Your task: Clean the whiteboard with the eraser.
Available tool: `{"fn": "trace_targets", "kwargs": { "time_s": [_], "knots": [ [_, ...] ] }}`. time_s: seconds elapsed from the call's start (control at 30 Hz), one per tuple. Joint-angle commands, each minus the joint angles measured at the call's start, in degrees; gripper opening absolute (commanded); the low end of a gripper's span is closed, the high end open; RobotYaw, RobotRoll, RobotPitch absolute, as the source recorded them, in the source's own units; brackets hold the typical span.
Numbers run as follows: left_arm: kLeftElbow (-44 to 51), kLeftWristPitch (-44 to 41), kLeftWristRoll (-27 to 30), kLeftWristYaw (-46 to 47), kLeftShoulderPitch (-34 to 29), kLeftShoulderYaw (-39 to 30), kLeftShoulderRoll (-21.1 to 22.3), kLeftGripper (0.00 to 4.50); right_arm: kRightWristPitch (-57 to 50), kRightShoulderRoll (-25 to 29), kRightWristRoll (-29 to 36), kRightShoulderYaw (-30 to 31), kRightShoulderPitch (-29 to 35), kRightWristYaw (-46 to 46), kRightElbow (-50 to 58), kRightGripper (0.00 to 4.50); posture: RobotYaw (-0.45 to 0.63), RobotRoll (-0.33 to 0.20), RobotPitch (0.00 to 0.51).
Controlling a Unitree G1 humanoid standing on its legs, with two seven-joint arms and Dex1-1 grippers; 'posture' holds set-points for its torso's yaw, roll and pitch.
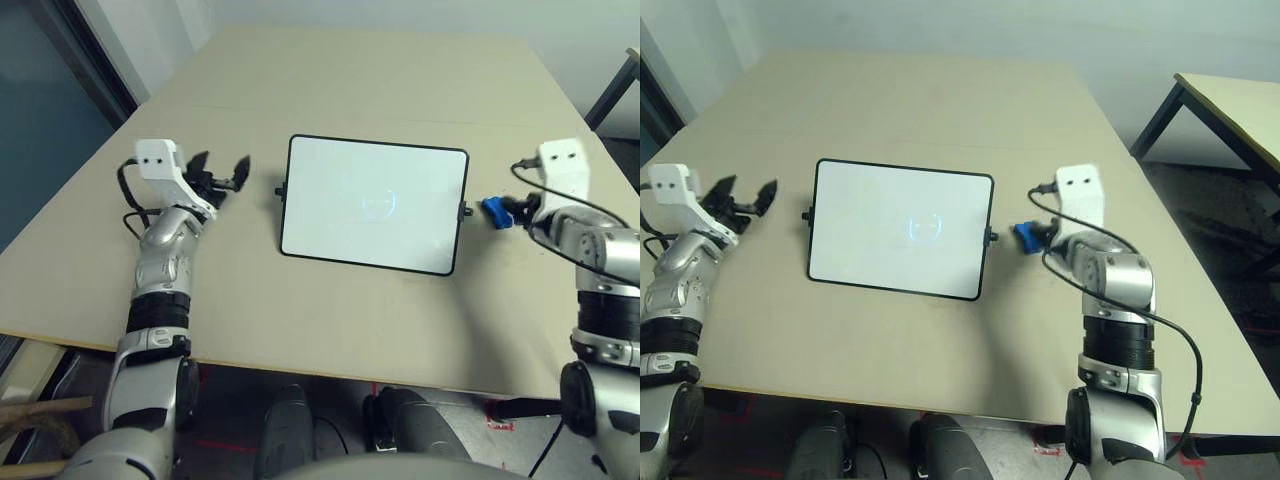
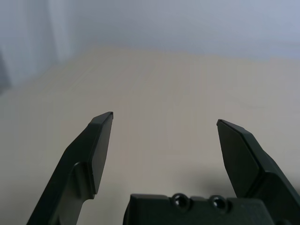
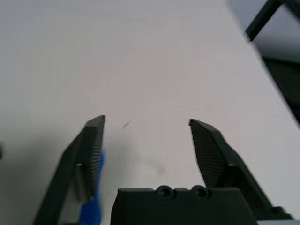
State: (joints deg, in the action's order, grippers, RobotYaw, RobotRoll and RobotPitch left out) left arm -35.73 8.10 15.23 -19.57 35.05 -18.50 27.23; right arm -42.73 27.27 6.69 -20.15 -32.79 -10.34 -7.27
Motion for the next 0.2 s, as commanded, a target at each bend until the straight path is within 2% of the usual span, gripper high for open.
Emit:
{"fn": "trace_targets", "kwargs": {
  "time_s": [0.03, 0.2],
  "knots": [
    [-4.76, 5.04, -1.03, 1.93, 0.71, -1.79, 0.96, 4.50, 13.56, 1.48, 0.97, -3.85, 0.28, -0.05, -9.44, 4.48, -0.11, 0.000, 0.067],
    [-9.93, 6.93, -0.77, 2.19, 0.45, -2.40, 2.22, 4.50, 33.67, 4.45, 0.96, -4.79, 0.78, -3.45, -29.94, 4.48, -0.09, 0.000, 0.045]
  ]
}}
